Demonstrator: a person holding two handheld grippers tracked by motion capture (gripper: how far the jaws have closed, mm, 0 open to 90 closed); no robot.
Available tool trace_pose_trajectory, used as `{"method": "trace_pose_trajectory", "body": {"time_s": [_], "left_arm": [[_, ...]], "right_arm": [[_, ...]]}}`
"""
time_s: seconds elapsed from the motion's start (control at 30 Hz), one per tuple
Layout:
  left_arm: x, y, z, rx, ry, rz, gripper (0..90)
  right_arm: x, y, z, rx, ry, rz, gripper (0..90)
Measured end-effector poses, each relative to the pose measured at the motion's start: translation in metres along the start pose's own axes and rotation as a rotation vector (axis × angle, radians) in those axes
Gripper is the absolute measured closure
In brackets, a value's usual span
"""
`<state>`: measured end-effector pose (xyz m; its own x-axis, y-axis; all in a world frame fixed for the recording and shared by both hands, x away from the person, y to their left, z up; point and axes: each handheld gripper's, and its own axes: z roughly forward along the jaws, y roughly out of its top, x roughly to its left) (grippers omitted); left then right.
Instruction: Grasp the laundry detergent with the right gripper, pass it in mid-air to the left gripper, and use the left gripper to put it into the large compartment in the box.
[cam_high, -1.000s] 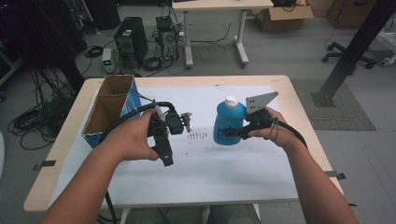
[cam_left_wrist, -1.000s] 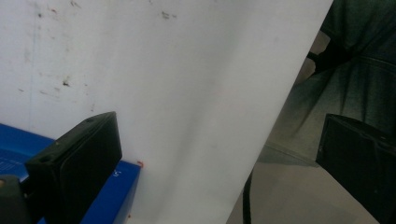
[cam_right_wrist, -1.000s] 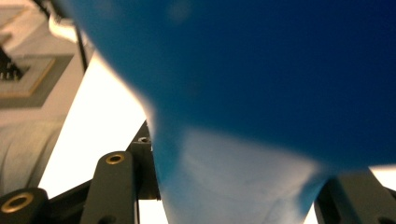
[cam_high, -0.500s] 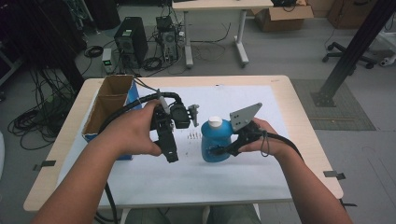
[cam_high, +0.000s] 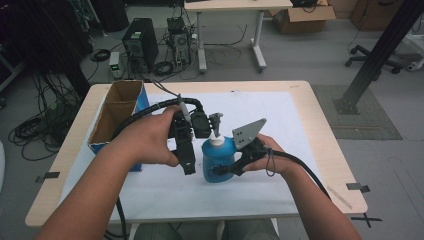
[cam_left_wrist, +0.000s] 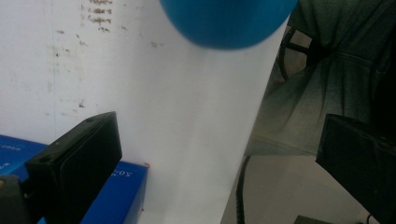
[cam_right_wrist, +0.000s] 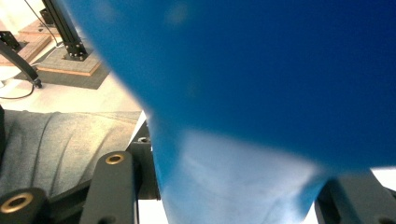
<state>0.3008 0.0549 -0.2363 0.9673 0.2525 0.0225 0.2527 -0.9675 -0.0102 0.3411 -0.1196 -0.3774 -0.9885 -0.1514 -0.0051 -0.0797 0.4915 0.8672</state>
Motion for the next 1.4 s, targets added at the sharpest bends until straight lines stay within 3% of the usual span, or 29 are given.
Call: {"method": "trace_pose_trajectory", "body": {"time_s": [0.63, 1.0, 1.4], "left_arm": [[0.001, 0.021, 0.011, 0.021, -0.01, 0.021, 0.4], [-0.001, 0.018, 0.015, 0.028, -0.016, 0.022, 0.4], [-0.001, 0.015, 0.019, 0.026, -0.011, 0.016, 0.4]], "right_arm": [[-0.001, 0.008, 0.026, -0.012, 0.002, -0.003, 44.7], [0.0, 0.02, 0.045, -0.031, 0.009, -0.012, 44.6], [0.002, 0.024, 0.049, -0.034, 0.003, -0.002, 44.5]]}}
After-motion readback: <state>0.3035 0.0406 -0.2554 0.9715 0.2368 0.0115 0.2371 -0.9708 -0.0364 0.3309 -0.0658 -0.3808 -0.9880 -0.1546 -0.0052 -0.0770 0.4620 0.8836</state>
